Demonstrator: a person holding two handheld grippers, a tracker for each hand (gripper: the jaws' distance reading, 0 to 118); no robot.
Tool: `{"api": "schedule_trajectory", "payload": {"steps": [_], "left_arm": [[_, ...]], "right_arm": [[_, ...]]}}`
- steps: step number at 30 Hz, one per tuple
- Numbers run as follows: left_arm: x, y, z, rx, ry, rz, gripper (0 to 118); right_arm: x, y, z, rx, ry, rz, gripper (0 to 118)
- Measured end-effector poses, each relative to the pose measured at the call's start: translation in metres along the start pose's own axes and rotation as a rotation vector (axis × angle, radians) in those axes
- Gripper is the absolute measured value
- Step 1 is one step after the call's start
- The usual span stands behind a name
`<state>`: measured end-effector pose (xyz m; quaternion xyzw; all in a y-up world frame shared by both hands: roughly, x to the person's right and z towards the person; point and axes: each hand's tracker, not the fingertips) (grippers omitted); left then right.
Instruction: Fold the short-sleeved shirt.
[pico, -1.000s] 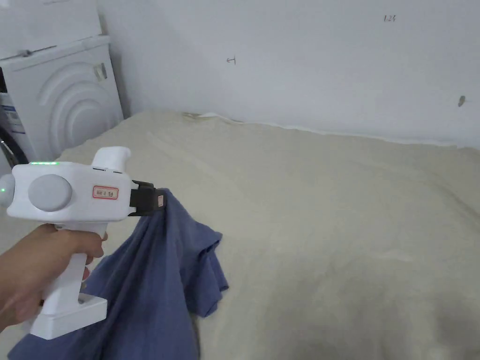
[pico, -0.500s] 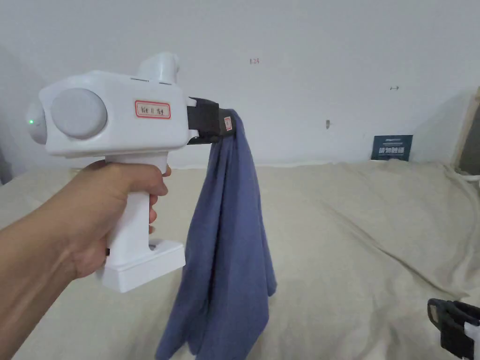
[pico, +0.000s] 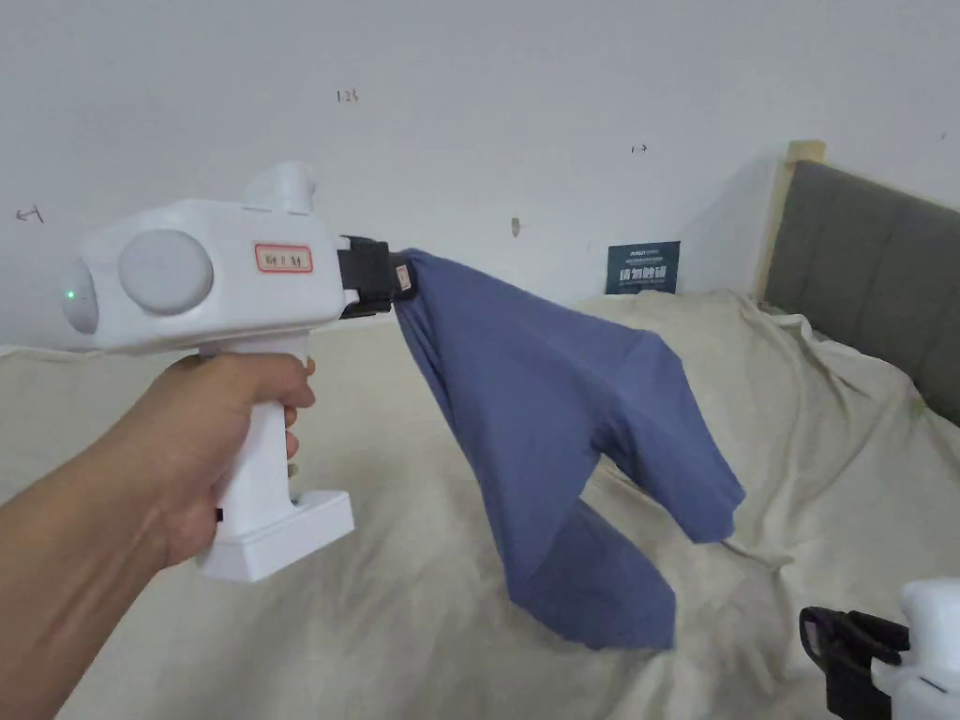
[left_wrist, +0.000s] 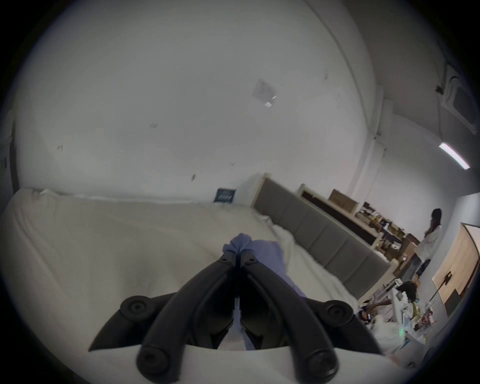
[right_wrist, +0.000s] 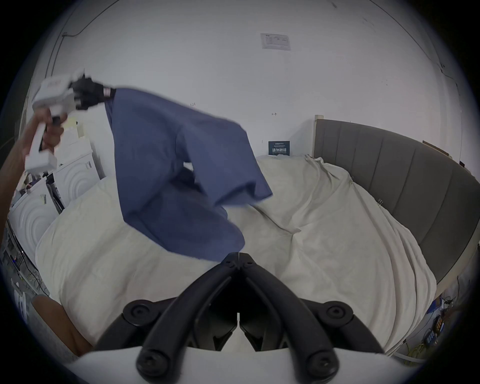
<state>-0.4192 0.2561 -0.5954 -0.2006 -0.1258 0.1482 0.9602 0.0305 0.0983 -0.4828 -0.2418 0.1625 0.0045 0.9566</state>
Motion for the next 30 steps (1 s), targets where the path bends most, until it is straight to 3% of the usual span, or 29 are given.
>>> {"api": "schedule_trajectory", "payload": {"steps": [5, 11, 17, 24, 25, 26, 27, 28, 29, 30], "left_arm": [[-0.091, -0.07, 0.004, -0.122, 0.161, 0.075, 2], [-0.214, -0.139, 0.062, -0.226, 0.34, 0.212, 2], [-0.277, -0.183, 0.11, -0.275, 0.419, 0.224, 2], [-0.322, -0.204, 0.111, -0.391, 0.52, 0.184, 3], [-0.325, -0.207, 0.109, -0.397, 0.52, 0.152, 7], [-0.325, -0.211, 0.108, -0.41, 0.512, 0.126, 19], [-0.323, -0.213, 0.107, -0.41, 0.523, 0.082, 52], [-0.335, -0.22, 0.107, -0.409, 0.569, 0.042, 78], [-0.338, -0.221, 0.109, -0.418, 0.595, 0.022, 94], [-0.346, -0.219, 0.116, -0.418, 0.577, 0.01, 99]], "right_arm": [[-0.007, -0.007, -0.021, -0.027, 0.011, 0.024, 0], [-0.031, -0.005, -0.046, -0.05, 0.042, 0.049, 0], [-0.057, -0.006, -0.072, -0.083, 0.063, 0.08, 0], [-0.072, -0.007, -0.081, -0.112, 0.073, 0.119, 0], [-0.072, -0.007, -0.079, -0.111, 0.071, 0.122, 0], [-0.072, -0.007, -0.077, -0.109, 0.071, 0.124, 0], [-0.072, -0.007, -0.074, -0.11, 0.069, 0.125, 0], [-0.072, -0.007, -0.071, -0.111, 0.066, 0.127, 0], [-0.071, -0.006, -0.067, -0.109, 0.066, 0.13, 0], [-0.071, -0.006, -0.062, -0.106, 0.068, 0.134, 0]]}}
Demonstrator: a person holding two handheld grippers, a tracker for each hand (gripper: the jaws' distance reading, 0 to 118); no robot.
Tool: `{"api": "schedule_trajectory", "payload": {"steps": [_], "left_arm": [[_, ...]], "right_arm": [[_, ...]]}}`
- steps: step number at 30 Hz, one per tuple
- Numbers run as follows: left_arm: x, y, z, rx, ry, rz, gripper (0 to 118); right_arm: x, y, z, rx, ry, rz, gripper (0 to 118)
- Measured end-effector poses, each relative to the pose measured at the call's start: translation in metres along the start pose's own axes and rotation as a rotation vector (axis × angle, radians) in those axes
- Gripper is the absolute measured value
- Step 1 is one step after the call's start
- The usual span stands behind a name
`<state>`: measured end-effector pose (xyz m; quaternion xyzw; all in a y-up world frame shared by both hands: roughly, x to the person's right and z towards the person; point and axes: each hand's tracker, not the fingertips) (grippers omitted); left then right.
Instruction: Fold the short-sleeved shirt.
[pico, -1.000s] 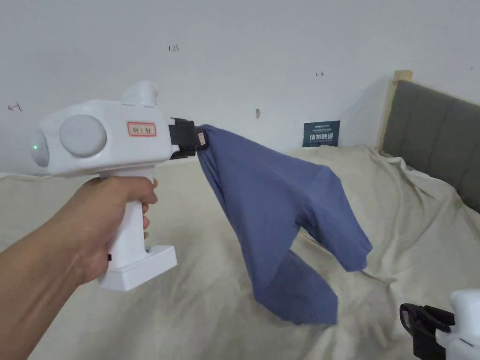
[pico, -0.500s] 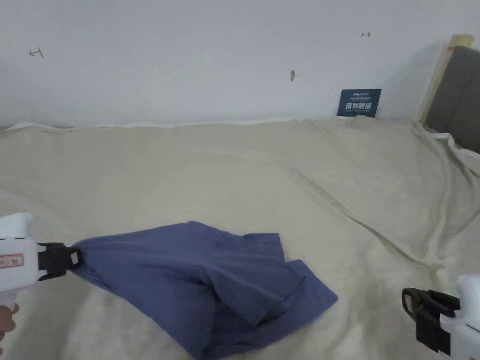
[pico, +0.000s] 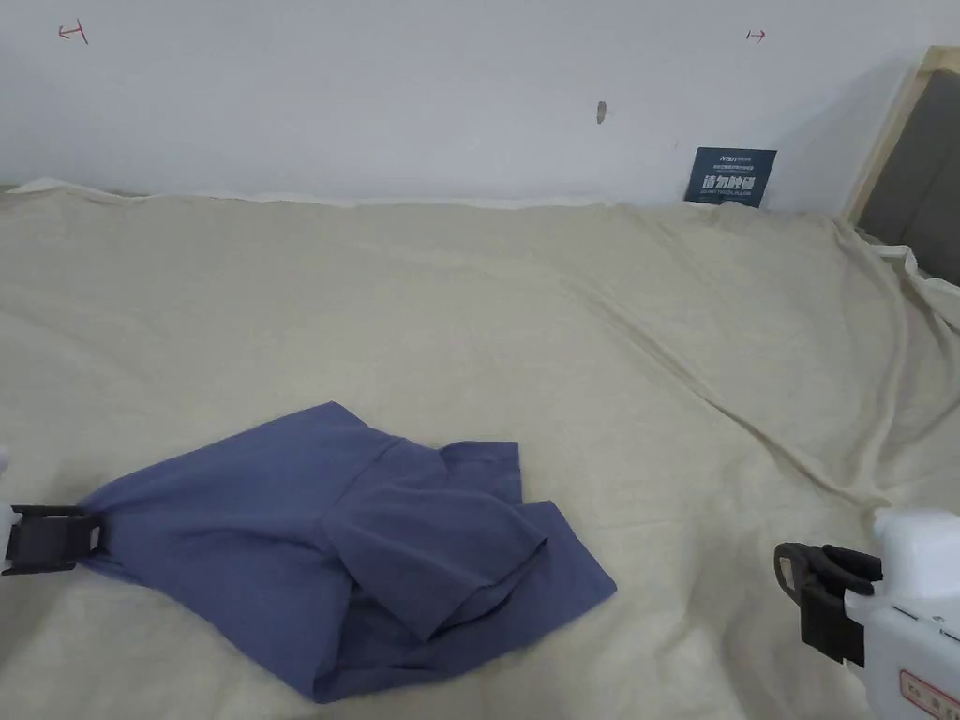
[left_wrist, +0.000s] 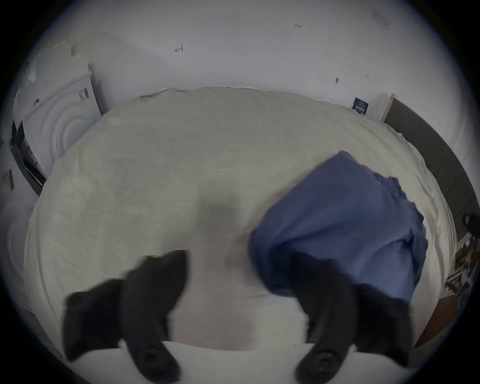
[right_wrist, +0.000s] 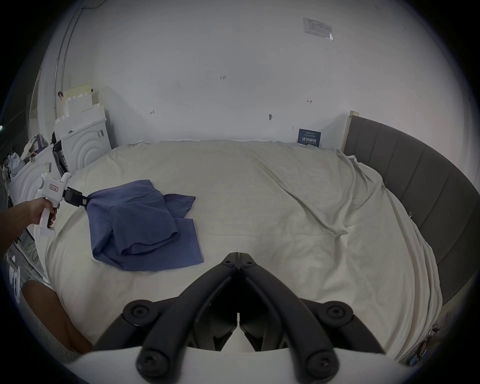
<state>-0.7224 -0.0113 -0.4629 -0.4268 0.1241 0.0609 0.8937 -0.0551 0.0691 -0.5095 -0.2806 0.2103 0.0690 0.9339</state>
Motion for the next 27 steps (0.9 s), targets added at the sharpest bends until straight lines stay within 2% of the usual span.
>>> {"api": "schedule_trajectory", "payload": {"steps": [3, 6, 7, 8, 9, 10, 11, 12, 13, 15, 16, 19, 21, 22, 23, 25, 26, 27], "left_arm": [[-0.028, 0.002, 0.028, -0.008, 0.044, 0.066, 99], [-0.041, -0.006, 0.078, 0.071, 0.151, -0.039, 97], [-0.037, -0.011, 0.098, 0.087, 0.127, -0.049, 95], [-0.027, -0.02, 0.123, 0.105, 0.057, -0.061, 88], [-0.017, -0.028, 0.141, 0.128, 0.018, -0.092, 62], [0.005, -0.039, 0.172, 0.156, 0.036, -0.165, 21], [0.024, -0.052, 0.191, 0.195, 0.066, -0.219, 0], [0.04, -0.064, 0.21, 0.236, 0.055, -0.227, 0], [0.05, -0.071, 0.222, 0.214, -0.019, -0.22, 0], [0.083, -0.094, 0.245, 0.236, -0.094, -0.237, 0], [0.1, -0.105, 0.25, 0.255, -0.088, -0.275, 0], [0.128, -0.122, 0.246, 0.236, -0.16, -0.262, 0], [0.143, -0.124, 0.239, 0.219, -0.24, -0.234, 0], [0.138, -0.124, 0.224, 0.226, -0.258, -0.242, 0], [0.143, -0.124, 0.218, 0.243, -0.227, -0.266, 0], [0.15, -0.119, 0.21, 0.239, -0.226, -0.275, 0], [0.176, -0.106, 0.22, 0.246, -0.247, -0.281, 0], [0.18, -0.105, 0.22, 0.265, -0.242, -0.29, 0]], "right_arm": [[-0.001, 0.002, 0.02, 0.011, 0.006, 0.017, 0], [0.001, -0.002, 0.035, 0.024, 0.0, 0.047, 0], [0.003, -0.004, 0.038, 0.025, 0.011, 0.057, 0], [0.003, -0.005, 0.04, 0.021, 0.02, 0.067, 0], [0.003, -0.008, 0.04, 0.018, 0.026, 0.08, 0], [0.002, -0.01, 0.038, 0.009, 0.041, 0.108, 0], [-0.001, -0.012, 0.034, -0.021, 0.056, 0.14, 0], [-0.003, -0.013, 0.029, -0.04, 0.059, 0.161, 0], [-0.007, -0.013, 0.025, -0.048, 0.069, 0.185, 0], [-0.014, -0.012, 0.012, -0.081, 0.156, 0.217, 0], [-0.018, -0.009, 0.002, -0.093, 0.191, 0.218, 0], [-0.032, -0.004, -0.042, -0.154, 0.313, 0.231, 0], [-0.041, 0.001, -0.071, -0.278, 0.366, 0.202, 0], [-0.049, 0.001, -0.088, -0.305, 0.375, 0.238, 0], [-0.054, 0.001, -0.101, -0.237, 0.333, 0.267, 0], [-0.055, 0.001, -0.135, -0.308, 0.335, 0.286, 0], [-0.056, 0.001, -0.149, -0.332, 0.313, 0.296, 0], [-0.056, -0.002, -0.161, -0.34, 0.284, 0.318, 11]]}}
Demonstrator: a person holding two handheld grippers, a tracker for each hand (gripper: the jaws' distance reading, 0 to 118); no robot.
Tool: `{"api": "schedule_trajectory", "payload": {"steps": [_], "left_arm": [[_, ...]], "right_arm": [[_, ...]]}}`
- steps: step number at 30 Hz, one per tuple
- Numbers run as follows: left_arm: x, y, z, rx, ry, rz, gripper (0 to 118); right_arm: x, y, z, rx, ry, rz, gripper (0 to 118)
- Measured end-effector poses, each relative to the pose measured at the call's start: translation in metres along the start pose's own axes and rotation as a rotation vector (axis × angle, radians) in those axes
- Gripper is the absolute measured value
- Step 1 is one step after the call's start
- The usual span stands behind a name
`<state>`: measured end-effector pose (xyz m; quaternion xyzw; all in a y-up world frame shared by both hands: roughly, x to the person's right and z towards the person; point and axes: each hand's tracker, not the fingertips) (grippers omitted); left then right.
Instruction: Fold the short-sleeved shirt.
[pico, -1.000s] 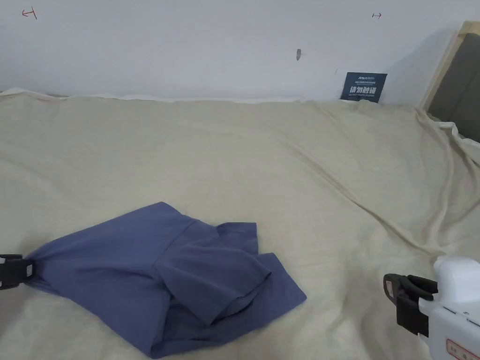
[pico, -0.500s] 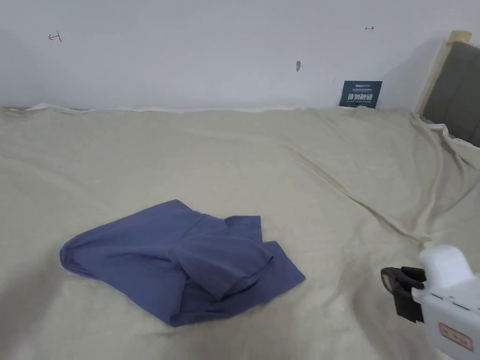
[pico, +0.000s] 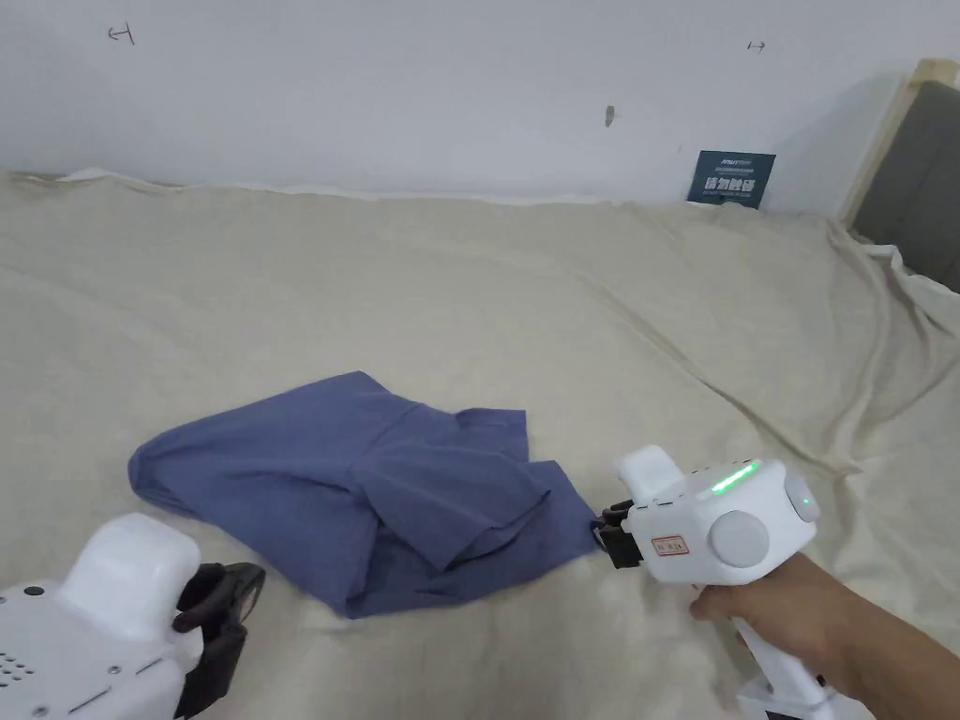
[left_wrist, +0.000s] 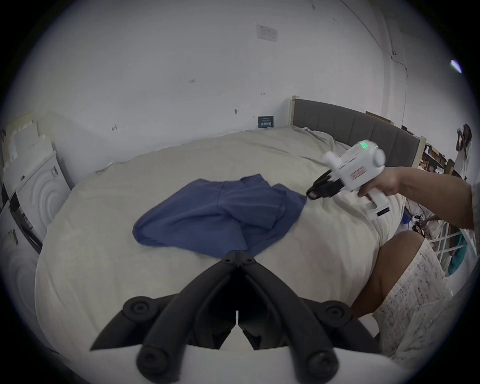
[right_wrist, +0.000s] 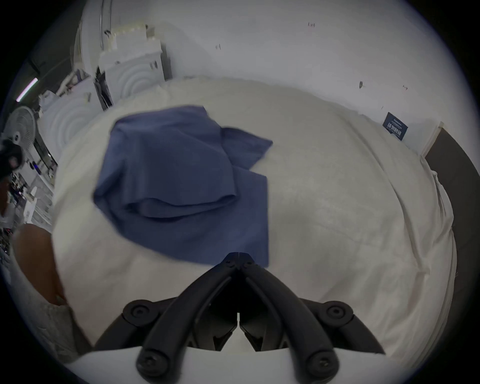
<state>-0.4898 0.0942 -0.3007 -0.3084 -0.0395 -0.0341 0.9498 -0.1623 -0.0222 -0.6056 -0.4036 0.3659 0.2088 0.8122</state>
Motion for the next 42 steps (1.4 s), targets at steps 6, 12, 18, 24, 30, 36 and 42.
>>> {"api": "schedule_trajectory", "payload": {"steps": [6, 12, 18, 24, 30, 36, 42], "left_arm": [[-0.007, 0.004, -0.014, 0.014, 0.001, -0.003, 0], [-0.025, -0.009, -0.037, -0.008, 0.001, 0.025, 0], [-0.034, -0.021, -0.048, -0.029, 0.01, 0.065, 0], [-0.039, -0.023, -0.051, -0.043, 0.011, 0.079, 0], [-0.039, -0.027, -0.048, -0.053, 0.023, 0.078, 0], [-0.048, -0.031, -0.046, -0.068, 0.036, 0.071, 0], [-0.048, -0.029, -0.05, -0.076, 0.032, 0.044, 0]], "right_arm": [[0.003, 0.004, -0.02, -0.049, -0.002, 0.05, 97], [0.018, 0.017, -0.037, -0.088, 0.021, -0.002, 97], [0.019, 0.015, -0.033, -0.093, 0.044, -0.001, 89], [0.007, 0.02, -0.027, -0.077, 0.092, 0.093, 10], [-0.004, 0.023, -0.009, -0.03, 0.073, 0.077, 5], [-0.012, 0.018, 0.013, 0.034, 0.077, 0.112, 5], [-0.024, 0.007, 0.038, 0.145, 0.094, -0.001, 4]]}}
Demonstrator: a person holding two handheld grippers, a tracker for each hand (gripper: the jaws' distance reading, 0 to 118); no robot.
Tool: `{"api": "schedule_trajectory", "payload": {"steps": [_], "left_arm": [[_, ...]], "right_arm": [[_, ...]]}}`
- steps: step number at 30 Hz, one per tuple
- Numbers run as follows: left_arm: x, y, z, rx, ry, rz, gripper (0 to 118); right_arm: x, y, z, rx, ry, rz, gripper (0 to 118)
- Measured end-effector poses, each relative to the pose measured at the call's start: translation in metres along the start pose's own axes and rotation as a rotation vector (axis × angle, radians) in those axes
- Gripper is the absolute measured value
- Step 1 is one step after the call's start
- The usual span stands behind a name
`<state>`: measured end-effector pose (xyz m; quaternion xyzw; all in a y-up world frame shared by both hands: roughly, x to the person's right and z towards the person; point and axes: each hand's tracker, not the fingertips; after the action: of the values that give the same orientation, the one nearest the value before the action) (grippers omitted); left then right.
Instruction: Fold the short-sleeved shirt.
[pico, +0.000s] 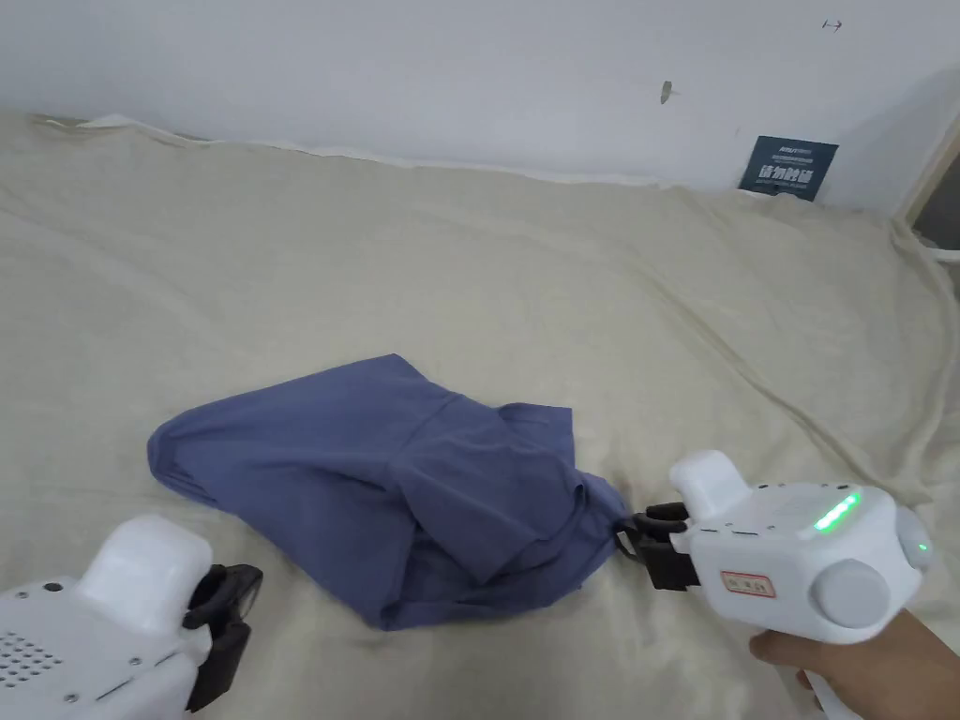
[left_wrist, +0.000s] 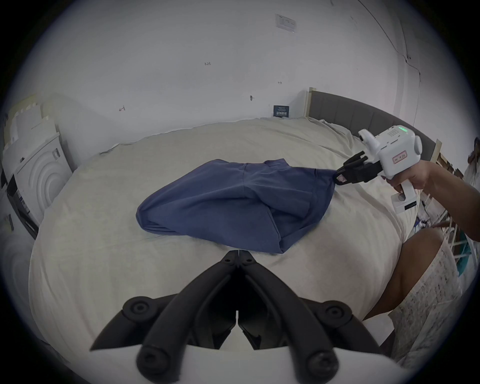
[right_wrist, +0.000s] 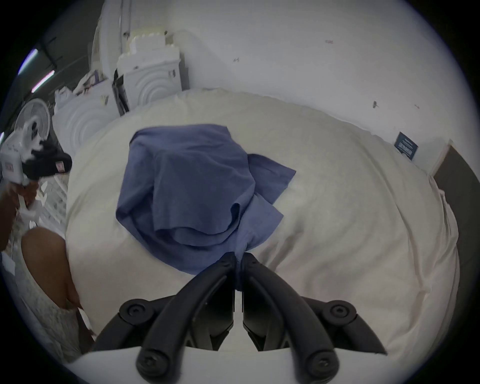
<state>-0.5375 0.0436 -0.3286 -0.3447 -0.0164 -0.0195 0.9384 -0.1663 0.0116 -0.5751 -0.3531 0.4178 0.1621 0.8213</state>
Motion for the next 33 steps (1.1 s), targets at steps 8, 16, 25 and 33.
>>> {"api": "schedule_trajectory", "payload": {"steps": [8, 16, 25, 33], "left_arm": [[0.037, 0.037, -0.057, 0.015, -0.084, -0.405, 0], [0.069, 0.059, -0.132, 0.045, -0.261, -0.779, 77], [0.082, 0.081, -0.187, -0.088, -0.383, -0.882, 91], [0.065, 0.092, -0.204, -0.112, -0.379, -0.698, 9]], "right_arm": [[-0.004, -0.03, 0.005, 0.009, 0.0, -0.017, 4], [0.009, -0.031, 0.011, 0.035, 0.0, -0.05, 4], [0.02, -0.032, 0.005, 0.056, 0.025, -0.059, 4], [0.026, -0.041, 0.0, 0.052, 0.027, -0.079, 4]]}}
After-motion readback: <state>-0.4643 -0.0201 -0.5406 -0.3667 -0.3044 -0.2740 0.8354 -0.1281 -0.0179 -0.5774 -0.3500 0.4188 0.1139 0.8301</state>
